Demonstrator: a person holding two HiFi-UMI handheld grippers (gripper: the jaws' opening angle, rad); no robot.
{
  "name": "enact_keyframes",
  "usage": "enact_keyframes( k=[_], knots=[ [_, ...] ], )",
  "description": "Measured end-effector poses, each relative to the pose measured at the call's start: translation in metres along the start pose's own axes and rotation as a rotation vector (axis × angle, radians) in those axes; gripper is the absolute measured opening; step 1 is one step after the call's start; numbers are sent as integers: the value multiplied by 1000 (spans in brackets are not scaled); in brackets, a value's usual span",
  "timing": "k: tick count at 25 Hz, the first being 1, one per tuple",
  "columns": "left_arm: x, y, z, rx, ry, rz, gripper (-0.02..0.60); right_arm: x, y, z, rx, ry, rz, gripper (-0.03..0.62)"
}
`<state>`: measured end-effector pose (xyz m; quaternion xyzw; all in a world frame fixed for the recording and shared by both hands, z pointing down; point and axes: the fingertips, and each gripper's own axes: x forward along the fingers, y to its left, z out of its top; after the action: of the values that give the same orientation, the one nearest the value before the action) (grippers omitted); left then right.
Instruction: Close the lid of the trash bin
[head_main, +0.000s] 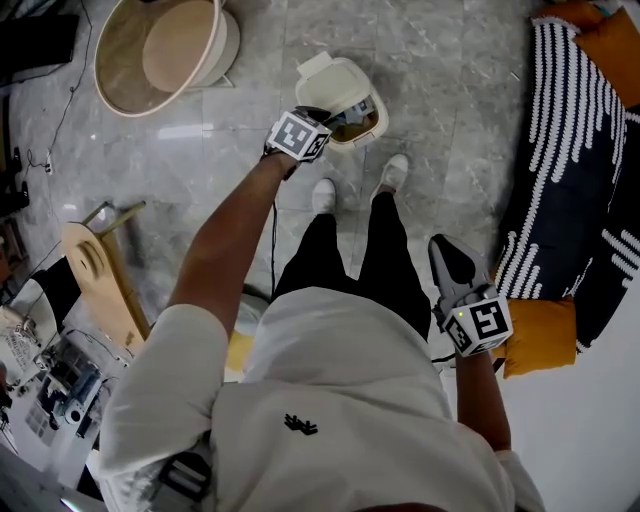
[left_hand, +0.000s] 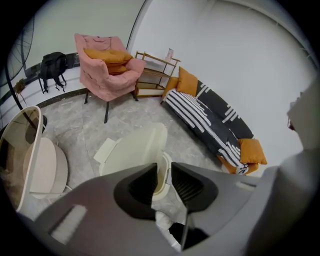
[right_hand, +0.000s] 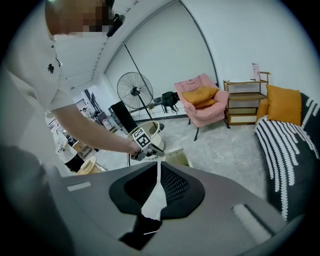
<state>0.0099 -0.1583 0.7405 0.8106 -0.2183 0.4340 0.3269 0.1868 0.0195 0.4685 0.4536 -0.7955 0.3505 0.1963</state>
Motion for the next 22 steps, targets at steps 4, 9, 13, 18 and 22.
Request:
enact_keyframes(
  k=[4, 9, 13, 18, 22],
  knots=[
    [11, -10, -9, -15, 17, -5, 147, -1, -5, -5, 10, 3, 1, 20],
    [24, -20, -21, -37, 42, -5, 147, 0, -7, -10, 17, 9, 9, 20],
    [35, -26, -28, -45, 59, -6, 147, 1, -11, -13, 18, 13, 15, 20],
    [44, -32, -35, -34, 84, -16, 147, 3, -12, -16, 17, 24, 34, 20],
    [54, -36, -43, -32, 113, -23, 147, 7, -17, -16, 19, 32, 43, 20]
  ],
)
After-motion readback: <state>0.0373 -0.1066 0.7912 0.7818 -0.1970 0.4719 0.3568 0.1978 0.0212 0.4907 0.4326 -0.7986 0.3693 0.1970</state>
